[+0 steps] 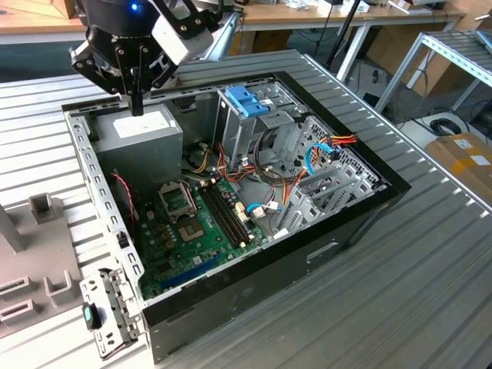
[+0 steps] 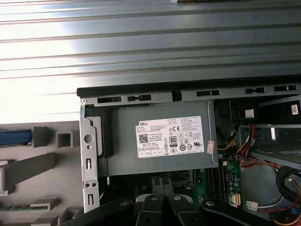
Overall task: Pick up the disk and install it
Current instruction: 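Reach for the disk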
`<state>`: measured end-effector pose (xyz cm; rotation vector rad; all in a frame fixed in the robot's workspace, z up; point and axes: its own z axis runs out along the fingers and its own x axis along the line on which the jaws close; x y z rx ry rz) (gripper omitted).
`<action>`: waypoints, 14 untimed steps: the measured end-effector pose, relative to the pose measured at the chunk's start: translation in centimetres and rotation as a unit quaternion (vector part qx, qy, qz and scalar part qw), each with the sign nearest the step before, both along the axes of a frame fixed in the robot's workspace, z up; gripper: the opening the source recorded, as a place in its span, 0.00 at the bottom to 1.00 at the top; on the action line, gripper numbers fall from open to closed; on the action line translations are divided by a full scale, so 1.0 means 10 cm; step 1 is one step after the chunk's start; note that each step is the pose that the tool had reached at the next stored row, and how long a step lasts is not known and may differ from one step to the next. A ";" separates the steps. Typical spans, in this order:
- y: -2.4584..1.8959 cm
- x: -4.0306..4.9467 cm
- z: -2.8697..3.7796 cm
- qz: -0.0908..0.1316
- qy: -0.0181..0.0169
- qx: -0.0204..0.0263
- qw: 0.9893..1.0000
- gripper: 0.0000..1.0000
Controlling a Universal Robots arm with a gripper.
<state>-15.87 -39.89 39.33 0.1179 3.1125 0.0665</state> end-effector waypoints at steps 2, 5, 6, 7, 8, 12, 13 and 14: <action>0.000 -0.006 0.000 0.000 0.000 0.000 1.000 0.11; 0.000 -0.017 0.000 0.000 0.000 0.000 1.000 0.11; 0.000 -0.019 0.000 0.000 0.000 0.000 1.000 0.11; 0.000 -0.024 0.000 0.000 0.000 0.000 1.000 0.11; 0.000 -0.028 0.000 0.000 0.000 0.000 1.000 0.11; 0.000 -0.048 0.000 0.000 0.000 0.000 1.000 0.11; 0.000 -0.051 0.000 0.000 0.000 0.000 1.000 0.11; 0.000 -0.054 0.000 0.000 0.000 0.000 1.000 0.11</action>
